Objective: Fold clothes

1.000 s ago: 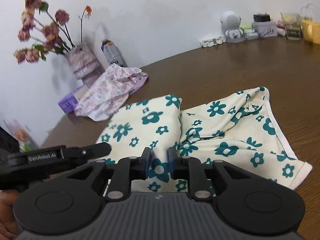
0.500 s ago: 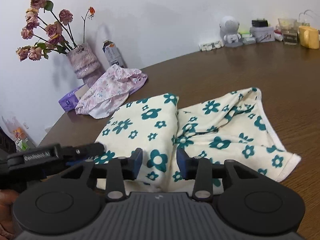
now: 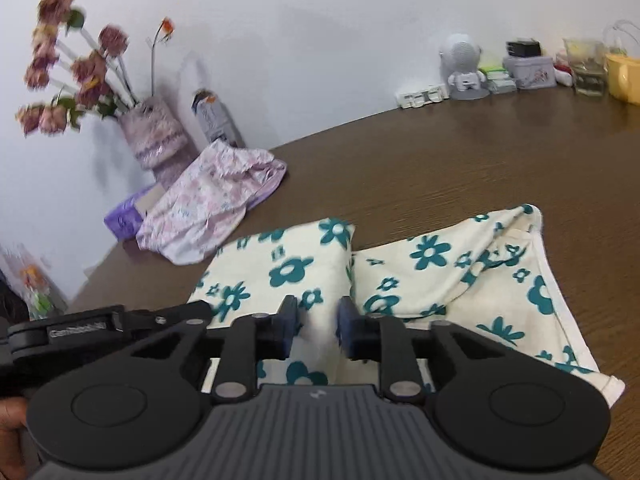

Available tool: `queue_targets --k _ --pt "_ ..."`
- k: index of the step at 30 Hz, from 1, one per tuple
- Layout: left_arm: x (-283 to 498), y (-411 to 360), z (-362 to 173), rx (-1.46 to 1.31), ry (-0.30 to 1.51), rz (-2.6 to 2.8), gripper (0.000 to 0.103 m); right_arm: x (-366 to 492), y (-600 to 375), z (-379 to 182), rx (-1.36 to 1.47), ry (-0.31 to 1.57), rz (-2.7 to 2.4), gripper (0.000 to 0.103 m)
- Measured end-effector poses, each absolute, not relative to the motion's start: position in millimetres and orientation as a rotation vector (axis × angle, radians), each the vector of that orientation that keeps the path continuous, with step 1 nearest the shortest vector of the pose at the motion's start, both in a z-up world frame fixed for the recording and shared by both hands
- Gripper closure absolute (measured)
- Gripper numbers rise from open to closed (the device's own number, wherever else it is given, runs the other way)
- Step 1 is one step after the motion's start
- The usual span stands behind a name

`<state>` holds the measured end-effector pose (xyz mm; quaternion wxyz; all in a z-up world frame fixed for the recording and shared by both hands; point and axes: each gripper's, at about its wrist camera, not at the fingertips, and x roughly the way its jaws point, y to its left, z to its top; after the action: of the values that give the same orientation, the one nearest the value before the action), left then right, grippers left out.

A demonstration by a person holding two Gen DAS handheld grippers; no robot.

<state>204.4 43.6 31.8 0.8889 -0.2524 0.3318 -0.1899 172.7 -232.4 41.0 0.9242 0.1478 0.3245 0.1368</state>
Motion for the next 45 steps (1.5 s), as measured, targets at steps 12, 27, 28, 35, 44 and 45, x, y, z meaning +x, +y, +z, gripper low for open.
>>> queue_targets --k 12,27,28,35,44,45 --pt "193.0 50.2 28.9 -0.551 0.732 -0.412 0.031 142.7 -254.6 49.6 0.306 0.637 0.346 0.065" --pt "202.7 31.3 50.8 -0.436 0.675 -0.416 0.084 149.9 -252.8 21.2 0.412 0.739 0.469 0.077" --pt "202.5 29.0 55.8 -0.403 0.668 -0.408 0.084 150.3 -251.2 22.1 0.412 0.738 0.480 0.074" --pt "198.7 -1.4 86.3 -0.154 0.606 -0.365 0.085 135.7 -268.9 42.1 0.343 0.652 0.462 0.072" --pt "181.4 -93.1 100.6 0.262 0.481 -0.312 0.085 112.5 -326.5 34.4 0.243 0.667 0.332 0.072" --pt "178.1 -105.1 100.5 0.311 0.465 -0.307 0.085 111.0 -330.7 31.6 0.249 0.671 0.335 0.072"
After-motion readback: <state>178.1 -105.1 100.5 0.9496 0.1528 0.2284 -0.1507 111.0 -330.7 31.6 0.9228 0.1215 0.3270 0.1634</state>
